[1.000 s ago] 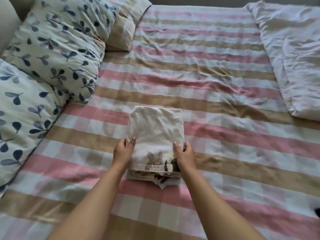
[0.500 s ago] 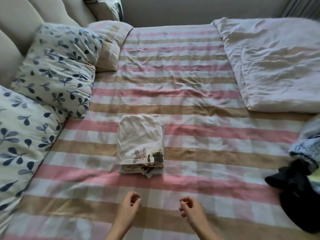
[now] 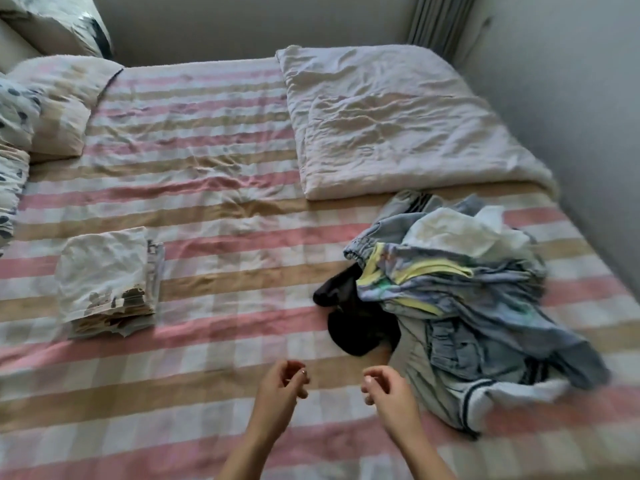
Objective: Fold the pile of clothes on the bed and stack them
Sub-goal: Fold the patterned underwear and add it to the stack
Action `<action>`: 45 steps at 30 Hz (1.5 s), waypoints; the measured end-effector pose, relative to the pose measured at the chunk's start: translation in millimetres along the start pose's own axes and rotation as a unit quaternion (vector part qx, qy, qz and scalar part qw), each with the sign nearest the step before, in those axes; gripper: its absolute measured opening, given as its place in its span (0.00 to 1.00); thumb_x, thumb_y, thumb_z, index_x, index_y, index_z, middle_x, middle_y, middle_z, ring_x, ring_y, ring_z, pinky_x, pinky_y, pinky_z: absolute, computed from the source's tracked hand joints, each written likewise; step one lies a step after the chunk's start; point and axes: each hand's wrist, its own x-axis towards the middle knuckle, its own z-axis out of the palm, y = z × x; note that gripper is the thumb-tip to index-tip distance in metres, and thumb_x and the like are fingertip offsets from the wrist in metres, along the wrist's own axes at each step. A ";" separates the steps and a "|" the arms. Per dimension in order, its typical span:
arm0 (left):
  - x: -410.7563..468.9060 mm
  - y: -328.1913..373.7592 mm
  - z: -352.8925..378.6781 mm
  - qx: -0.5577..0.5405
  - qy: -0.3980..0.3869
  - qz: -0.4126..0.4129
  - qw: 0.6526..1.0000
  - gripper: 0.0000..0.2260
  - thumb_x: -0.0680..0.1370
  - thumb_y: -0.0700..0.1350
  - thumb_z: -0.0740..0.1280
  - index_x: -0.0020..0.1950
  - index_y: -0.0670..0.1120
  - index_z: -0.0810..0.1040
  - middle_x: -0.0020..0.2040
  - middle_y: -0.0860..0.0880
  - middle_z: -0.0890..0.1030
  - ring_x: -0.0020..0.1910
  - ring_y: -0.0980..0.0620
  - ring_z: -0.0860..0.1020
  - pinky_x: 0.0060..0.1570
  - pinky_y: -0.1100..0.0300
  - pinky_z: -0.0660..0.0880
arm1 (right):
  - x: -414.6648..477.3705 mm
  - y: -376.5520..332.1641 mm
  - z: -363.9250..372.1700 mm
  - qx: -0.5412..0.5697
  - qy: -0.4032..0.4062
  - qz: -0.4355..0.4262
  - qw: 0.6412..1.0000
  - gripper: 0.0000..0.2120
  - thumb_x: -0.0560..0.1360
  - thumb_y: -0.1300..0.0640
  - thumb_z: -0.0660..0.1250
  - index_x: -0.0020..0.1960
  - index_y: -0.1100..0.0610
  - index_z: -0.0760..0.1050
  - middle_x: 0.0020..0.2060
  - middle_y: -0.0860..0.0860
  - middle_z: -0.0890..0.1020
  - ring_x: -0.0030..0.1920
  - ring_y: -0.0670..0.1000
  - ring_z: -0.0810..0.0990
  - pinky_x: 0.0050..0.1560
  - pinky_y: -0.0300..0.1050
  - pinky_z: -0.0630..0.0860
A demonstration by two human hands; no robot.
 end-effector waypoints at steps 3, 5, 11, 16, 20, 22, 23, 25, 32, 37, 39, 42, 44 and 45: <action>-1.7 16.6 89.3 0.025 -0.038 0.010 0.999 0.06 0.77 0.36 0.62 0.43 0.44 0.74 0.38 0.46 0.80 0.29 0.55 0.76 0.29 0.65 0.69 | 6.3 31.2 -82.8 0.006 0.038 0.017 0.999 0.08 0.75 0.65 0.63 0.42 0.53 0.75 0.36 0.54 0.80 0.36 0.52 0.78 0.43 0.49 0.76; 0.8 24.1 134.9 0.041 -0.061 0.017 0.997 0.06 0.77 0.35 0.62 0.44 0.44 0.74 0.37 0.46 0.79 0.29 0.55 0.76 0.29 0.66 0.69 | 14.5 48.3 -122.4 0.007 0.058 0.029 0.998 0.05 0.75 0.64 0.64 0.44 0.54 0.75 0.39 0.55 0.81 0.41 0.54 0.79 0.47 0.51 0.76; 26.6 38.3 252.1 0.062 -0.098 0.042 0.992 0.04 0.77 0.35 0.62 0.45 0.42 0.75 0.37 0.44 0.80 0.30 0.53 0.76 0.28 0.69 0.70 | 50.6 90.5 -205.4 0.014 0.096 0.045 0.994 0.05 0.75 0.64 0.64 0.45 0.56 0.75 0.40 0.53 0.81 0.44 0.54 0.80 0.49 0.52 0.78; 69.9 34.1 313.3 0.045 -0.059 0.026 0.997 0.04 0.78 0.39 0.62 0.52 0.42 0.74 0.42 0.47 0.78 0.38 0.52 0.77 0.31 0.66 0.72 | 99.3 111.5 -228.8 -0.066 0.090 0.026 0.993 0.04 0.77 0.58 0.63 0.50 0.52 0.74 0.43 0.46 0.78 0.46 0.47 0.77 0.47 0.39 0.73; 106.1 34.1 330.5 -0.057 0.017 -0.044 0.997 0.07 0.79 0.43 0.61 0.55 0.41 0.71 0.45 0.47 0.78 0.42 0.50 0.79 0.39 0.56 0.77 | 137.5 110.2 -226.7 -0.180 0.148 -0.066 0.970 0.09 0.76 0.57 0.64 0.55 0.53 0.75 0.51 0.48 0.76 0.55 0.49 0.73 0.54 0.40 0.71; 118.8 32.3 330.1 -0.093 0.035 -0.082 0.992 0.08 0.79 0.45 0.62 0.50 0.40 0.75 0.43 0.46 0.79 0.42 0.48 0.80 0.41 0.52 0.78 | 154.1 108.1 -225.9 -0.296 0.194 -0.104 0.929 0.15 0.74 0.54 0.66 0.61 0.51 0.73 0.56 0.50 0.73 0.58 0.52 0.69 0.59 0.44 0.68; 122.9 31.8 329.1 -0.110 0.046 -0.094 0.988 0.09 0.78 0.46 0.64 0.46 0.40 0.76 0.42 0.46 0.80 0.41 0.47 0.81 0.39 0.52 0.78 | 161.3 107.4 -226.8 -0.343 0.210 -0.107 0.909 0.19 0.73 0.52 0.67 0.63 0.50 0.71 0.57 0.50 0.72 0.59 0.53 0.68 0.59 0.46 0.67; 128.2 31.4 328.3 -0.138 0.071 -0.112 0.982 0.11 0.76 0.50 0.66 0.41 0.43 0.77 0.39 0.45 0.82 0.37 0.47 0.82 0.32 0.57 0.77 | 173.1 107.0 -231.1 -0.409 0.220 -0.082 0.882 0.25 0.71 0.46 0.68 0.66 0.48 0.66 0.58 0.51 0.69 0.59 0.54 0.66 0.58 0.48 0.67; 138.7 36.7 327.7 -0.169 0.113 -0.145 0.968 0.10 0.77 0.41 0.66 0.35 0.41 0.75 0.31 0.46 0.79 0.22 0.53 0.75 0.23 0.62 0.66 | 190.9 107.6 -241.2 -0.467 0.235 -0.068 0.849 0.07 0.74 0.45 0.64 0.50 0.45 0.74 0.52 0.47 0.71 0.55 0.51 0.66 0.51 0.46 0.61; 114.6 36.8 306.8 -0.120 0.101 -0.079 0.985 0.13 0.75 0.39 0.64 0.32 0.42 0.66 0.27 0.48 0.69 0.28 0.50 0.69 0.31 0.58 0.64 | 171.0 97.9 -243.1 -0.367 0.258 -0.090 0.889 0.04 0.75 0.51 0.64 0.48 0.51 0.75 0.48 0.48 0.78 0.55 0.54 0.70 0.55 0.51 0.60; 96.2 36.6 293.4 -0.117 0.102 -0.027 0.987 0.15 0.74 0.37 0.63 0.31 0.45 0.61 0.26 0.52 0.64 0.27 0.53 0.63 0.30 0.58 0.61 | 148.8 91.2 -237.0 -0.296 0.278 -0.102 0.908 0.02 0.75 0.57 0.66 0.46 0.56 0.76 0.43 0.52 0.79 0.52 0.57 0.74 0.58 0.55 0.60; 67.2 33.9 272.3 -0.117 0.101 0.029 0.988 0.17 0.73 0.34 0.62 0.30 0.47 0.59 0.27 0.52 0.61 0.28 0.55 0.60 0.31 0.57 0.59 | 108.2 85.1 -225.2 -0.264 0.300 -0.147 0.905 0.02 0.72 0.64 0.69 0.42 0.59 0.76 0.35 0.53 0.79 0.41 0.58 0.77 0.53 0.61 0.69; 46.9 26.9 259.1 -0.127 0.095 0.047 0.986 0.17 0.72 0.33 0.63 0.29 0.47 0.60 0.29 0.51 0.61 0.30 0.54 0.60 0.32 0.56 0.58 | 81.1 83.8 -218.2 -0.255 0.308 -0.169 0.901 0.05 0.70 0.67 0.70 0.40 0.59 0.76 0.32 0.50 0.78 0.35 0.56 0.77 0.48 0.60 0.72; 36.5 22.1 254.7 -0.128 0.090 0.054 0.986 0.18 0.71 0.33 0.64 0.29 0.48 0.60 0.29 0.51 0.61 0.29 0.54 0.60 0.32 0.58 0.59 | 69.5 85.4 -215.5 -0.246 0.306 -0.167 0.904 0.06 0.69 0.67 0.71 0.40 0.59 0.76 0.32 0.49 0.77 0.34 0.55 0.76 0.47 0.59 0.73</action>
